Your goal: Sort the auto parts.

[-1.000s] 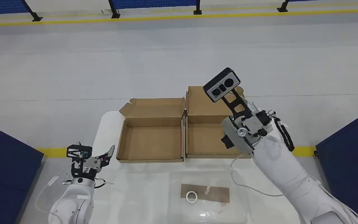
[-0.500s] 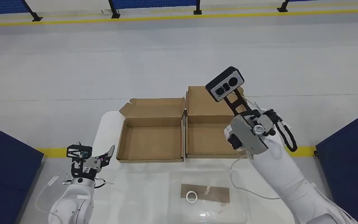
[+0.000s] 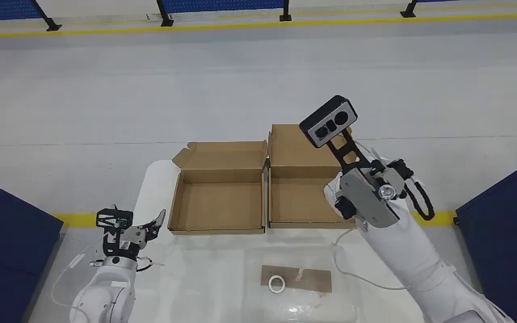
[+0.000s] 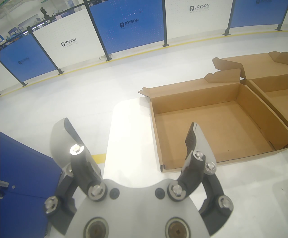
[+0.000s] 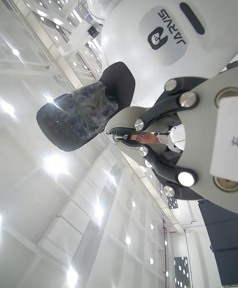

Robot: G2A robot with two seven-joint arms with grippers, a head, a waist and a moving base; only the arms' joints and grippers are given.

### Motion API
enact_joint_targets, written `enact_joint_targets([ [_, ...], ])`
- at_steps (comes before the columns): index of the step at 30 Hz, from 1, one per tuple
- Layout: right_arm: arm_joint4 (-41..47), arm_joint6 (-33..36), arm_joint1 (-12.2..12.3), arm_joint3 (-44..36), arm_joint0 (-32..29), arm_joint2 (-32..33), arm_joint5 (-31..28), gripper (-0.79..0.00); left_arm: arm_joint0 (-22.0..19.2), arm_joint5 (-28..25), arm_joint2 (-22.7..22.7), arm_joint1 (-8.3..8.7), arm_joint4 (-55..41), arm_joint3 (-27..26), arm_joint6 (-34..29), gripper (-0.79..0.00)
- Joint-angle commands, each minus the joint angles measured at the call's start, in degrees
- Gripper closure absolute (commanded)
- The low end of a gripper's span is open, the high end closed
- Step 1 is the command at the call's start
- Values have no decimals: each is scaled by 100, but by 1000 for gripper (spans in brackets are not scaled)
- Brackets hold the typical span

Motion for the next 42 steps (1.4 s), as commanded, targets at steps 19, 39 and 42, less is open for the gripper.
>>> enact_joint_targets([
  [19, -241, -179, 4, -139, -81, 70, 150, 0, 0, 0, 0, 0, 0, 0, 0, -785],
  [39, -1765, 245, 256, 78, -657, 1355, 1211, 0, 0, 0, 0, 0, 0, 0, 0, -785],
  [42, -1765, 245, 256, 78, -657, 1355, 1211, 0, 0, 0, 0, 0, 0, 0, 0, -785],
])
